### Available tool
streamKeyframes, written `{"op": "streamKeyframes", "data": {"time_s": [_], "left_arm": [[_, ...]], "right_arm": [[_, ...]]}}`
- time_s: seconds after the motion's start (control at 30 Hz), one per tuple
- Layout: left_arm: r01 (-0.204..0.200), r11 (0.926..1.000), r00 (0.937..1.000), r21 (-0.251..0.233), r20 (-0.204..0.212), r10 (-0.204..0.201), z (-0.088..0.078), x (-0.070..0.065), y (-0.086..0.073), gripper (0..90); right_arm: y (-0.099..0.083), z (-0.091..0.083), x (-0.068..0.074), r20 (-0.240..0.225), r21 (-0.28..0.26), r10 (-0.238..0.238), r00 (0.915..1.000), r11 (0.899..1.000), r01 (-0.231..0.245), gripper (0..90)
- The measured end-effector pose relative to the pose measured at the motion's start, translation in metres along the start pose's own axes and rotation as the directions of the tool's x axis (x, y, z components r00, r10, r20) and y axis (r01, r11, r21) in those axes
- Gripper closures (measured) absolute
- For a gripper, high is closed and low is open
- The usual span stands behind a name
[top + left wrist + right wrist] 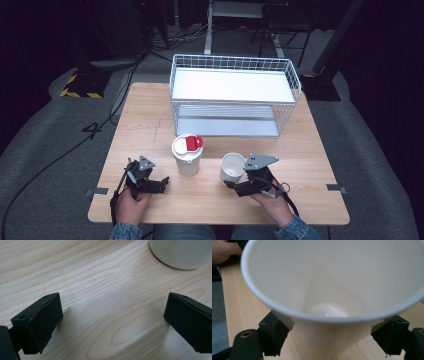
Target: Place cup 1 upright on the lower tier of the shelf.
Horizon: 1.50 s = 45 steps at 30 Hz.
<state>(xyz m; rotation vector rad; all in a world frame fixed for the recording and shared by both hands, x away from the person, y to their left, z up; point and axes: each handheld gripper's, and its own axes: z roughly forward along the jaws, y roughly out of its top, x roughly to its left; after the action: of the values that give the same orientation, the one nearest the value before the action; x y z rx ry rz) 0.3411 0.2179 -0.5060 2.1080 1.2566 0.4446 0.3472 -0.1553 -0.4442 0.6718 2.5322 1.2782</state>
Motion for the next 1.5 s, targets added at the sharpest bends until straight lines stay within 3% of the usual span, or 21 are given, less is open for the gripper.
{"op": "streamKeyframes", "data": {"time_s": [0.2,0.53,0.97,1.27,1.5], "left_arm": [[0.000,1.0000,1.0000,0.000,0.000,0.000,0.000,0.000,0.000,2.5],[0.000,1.0000,1.0000,0.000,0.000,0.000,0.000,0.000,0.000,2.5],[0.000,1.0000,1.0000,0.000,0.000,0.000,0.000,0.000,0.000,2.5],[0.000,1.0000,1.0000,0.000,0.000,0.000,0.000,0.000,0.000,2.5],[-0.001,1.0000,1.0000,0.000,0.000,0.001,0.000,0.000,0.000,2.5]], "right_arm": [[0.009,-0.003,-0.006,0.011,-0.010,-0.001,0.9999,1.000,0.001,23.1],[0.024,-0.004,-0.021,0.033,-0.043,0.037,0.9988,0.998,-0.035,23.1],[0.036,0.003,-0.048,0.086,-0.028,0.052,0.9949,0.998,-0.050,23.1],[0.040,0.009,-0.068,0.135,-0.045,0.076,0.9879,0.997,-0.071,23.1],[0.045,0.018,-0.083,0.195,-0.041,0.090,0.9766,0.996,-0.084,23.1]]}}
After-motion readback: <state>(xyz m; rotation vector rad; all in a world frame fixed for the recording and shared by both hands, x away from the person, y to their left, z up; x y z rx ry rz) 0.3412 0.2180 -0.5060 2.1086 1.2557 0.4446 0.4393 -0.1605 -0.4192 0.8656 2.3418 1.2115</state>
